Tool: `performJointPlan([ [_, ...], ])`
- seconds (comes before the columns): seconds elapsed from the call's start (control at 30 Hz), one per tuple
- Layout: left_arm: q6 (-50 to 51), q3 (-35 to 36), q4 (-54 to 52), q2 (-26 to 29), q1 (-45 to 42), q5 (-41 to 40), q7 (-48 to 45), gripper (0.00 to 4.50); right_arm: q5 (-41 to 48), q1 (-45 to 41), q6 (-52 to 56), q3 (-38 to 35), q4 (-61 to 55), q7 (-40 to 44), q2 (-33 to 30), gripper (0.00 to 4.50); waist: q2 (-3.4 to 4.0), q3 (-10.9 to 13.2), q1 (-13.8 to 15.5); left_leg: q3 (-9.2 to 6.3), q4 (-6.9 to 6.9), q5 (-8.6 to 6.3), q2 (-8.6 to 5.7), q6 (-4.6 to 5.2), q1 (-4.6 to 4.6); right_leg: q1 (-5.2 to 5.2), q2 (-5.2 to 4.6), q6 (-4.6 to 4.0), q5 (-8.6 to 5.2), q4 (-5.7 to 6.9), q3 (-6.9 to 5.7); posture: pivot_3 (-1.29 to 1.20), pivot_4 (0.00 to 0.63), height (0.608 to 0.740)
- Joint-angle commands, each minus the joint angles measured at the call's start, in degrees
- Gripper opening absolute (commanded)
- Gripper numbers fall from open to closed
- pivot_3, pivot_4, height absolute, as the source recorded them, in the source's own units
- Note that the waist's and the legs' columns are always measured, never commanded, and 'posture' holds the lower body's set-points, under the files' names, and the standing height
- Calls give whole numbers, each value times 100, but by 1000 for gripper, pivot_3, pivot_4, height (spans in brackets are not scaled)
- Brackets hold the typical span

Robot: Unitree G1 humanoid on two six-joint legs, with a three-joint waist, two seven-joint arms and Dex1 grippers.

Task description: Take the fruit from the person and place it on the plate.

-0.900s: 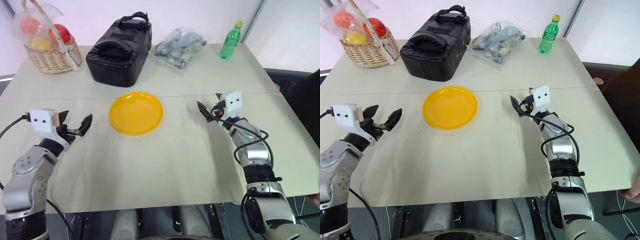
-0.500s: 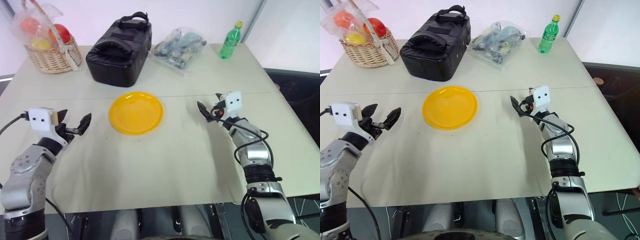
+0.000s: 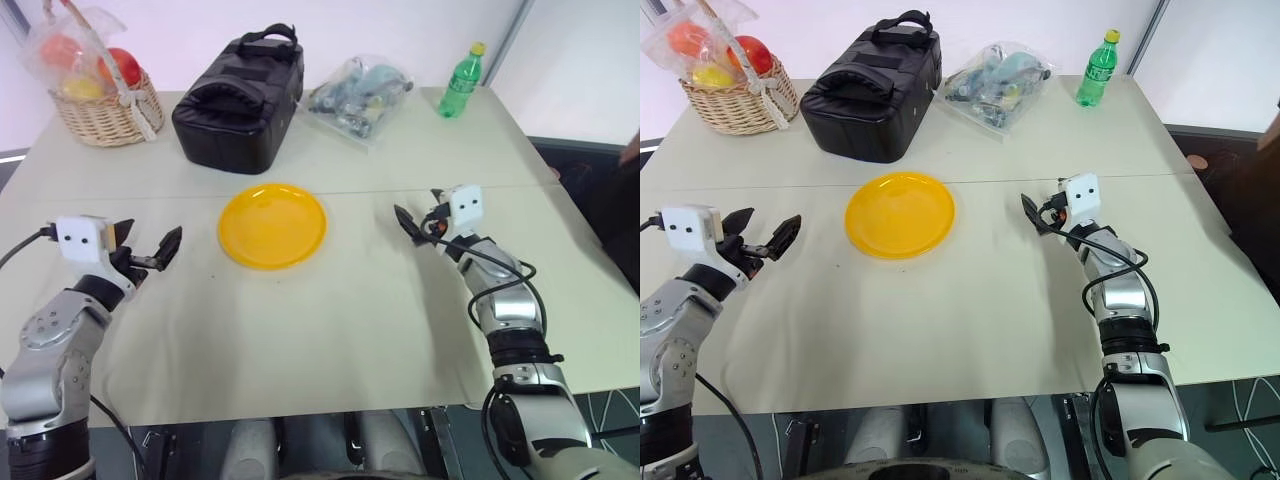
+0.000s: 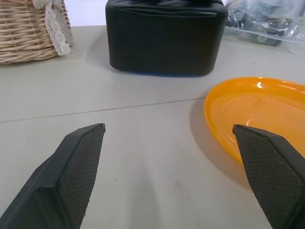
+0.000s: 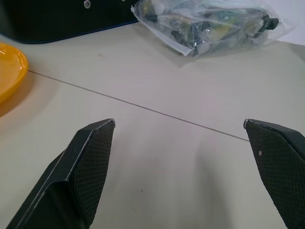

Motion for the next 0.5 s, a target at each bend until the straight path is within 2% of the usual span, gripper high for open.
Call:
performJointPlan([
  [0.03, -150, 65, -93, 26, -58, 11, 25, 4500, -25, -125, -151, -42, -75, 0, -55, 4410, 0, 0, 0, 0, 0, 0, 0, 0, 0, 0, 0, 0, 0, 0, 0, 0, 150, 740],
  [0.5, -206, 30, -59, 19, -121, 28, 50, 4500, -55, -143, -211, -45, -39, -30, -14, 4410, 0, 0, 0, 0, 0, 0, 0, 0, 0, 0, 0, 0, 0, 0, 0, 0, 150, 740],
])
